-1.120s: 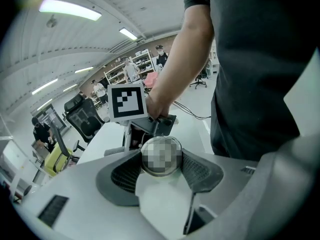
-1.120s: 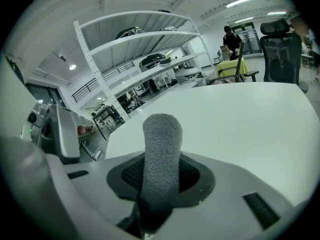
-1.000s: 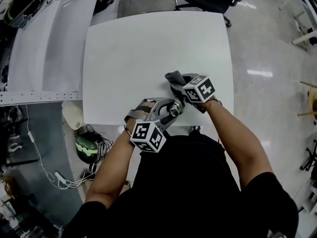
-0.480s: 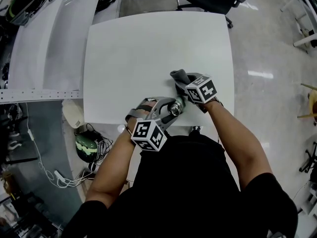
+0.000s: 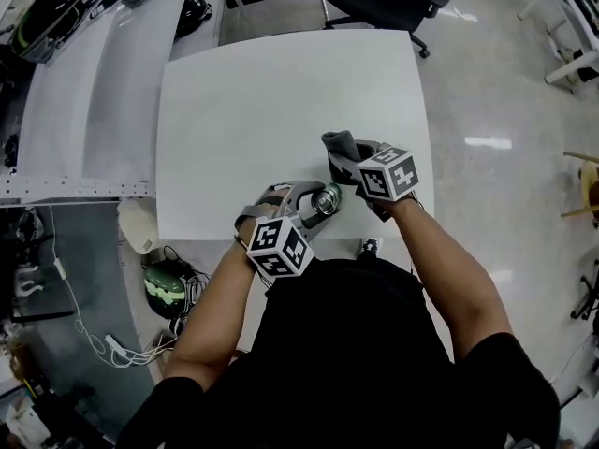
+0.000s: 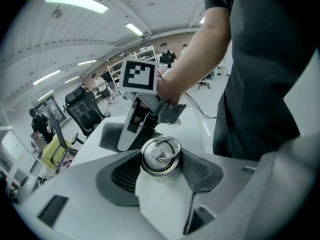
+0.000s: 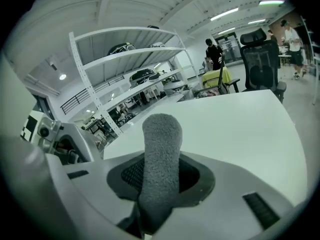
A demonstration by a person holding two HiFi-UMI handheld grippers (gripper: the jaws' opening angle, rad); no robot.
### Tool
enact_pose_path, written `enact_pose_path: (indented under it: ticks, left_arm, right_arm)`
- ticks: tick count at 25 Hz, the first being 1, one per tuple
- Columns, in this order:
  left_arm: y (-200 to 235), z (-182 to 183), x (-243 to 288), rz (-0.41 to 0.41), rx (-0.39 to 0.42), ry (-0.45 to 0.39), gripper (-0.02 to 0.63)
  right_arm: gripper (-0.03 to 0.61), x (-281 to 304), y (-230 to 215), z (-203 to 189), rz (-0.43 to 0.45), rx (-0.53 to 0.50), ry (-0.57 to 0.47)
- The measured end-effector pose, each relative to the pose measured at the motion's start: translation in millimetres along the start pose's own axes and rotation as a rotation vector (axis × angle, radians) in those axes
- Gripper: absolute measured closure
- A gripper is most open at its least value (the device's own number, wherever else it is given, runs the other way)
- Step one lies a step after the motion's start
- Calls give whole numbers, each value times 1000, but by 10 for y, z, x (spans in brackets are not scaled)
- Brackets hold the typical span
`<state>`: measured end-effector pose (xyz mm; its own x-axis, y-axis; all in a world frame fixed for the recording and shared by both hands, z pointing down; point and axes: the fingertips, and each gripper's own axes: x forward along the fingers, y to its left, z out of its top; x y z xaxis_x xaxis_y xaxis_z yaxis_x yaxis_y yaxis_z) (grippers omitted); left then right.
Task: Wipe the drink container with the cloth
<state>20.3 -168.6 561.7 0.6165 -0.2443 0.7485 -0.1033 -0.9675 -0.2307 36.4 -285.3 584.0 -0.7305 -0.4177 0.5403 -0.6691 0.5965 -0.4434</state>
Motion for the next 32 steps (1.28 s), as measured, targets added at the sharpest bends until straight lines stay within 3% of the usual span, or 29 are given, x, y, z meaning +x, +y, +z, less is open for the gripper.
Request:
enact_pose_path:
  ticks: [5, 12, 20, 27, 32]
  left_arm:
    - [0, 28, 61, -4, 2, 36, 357]
    - [20, 77, 152, 10, -23, 75, 357]
    - [28, 93, 171, 17, -52, 82, 357]
    - [-11, 88, 144, 2, -66, 68, 356]
    - [36, 101, -6, 10, -126, 0, 354]
  right_arm:
    - [471, -299, 86, 71, 14, 73, -80]
    - [471, -745, 271, 75, 3, 79, -152]
    - [471, -1113, 298, -160, -88, 104, -138]
    - [471, -1189, 290, -249, -107, 128, -140]
    - [471, -1221, 336, -181, -104, 126, -155]
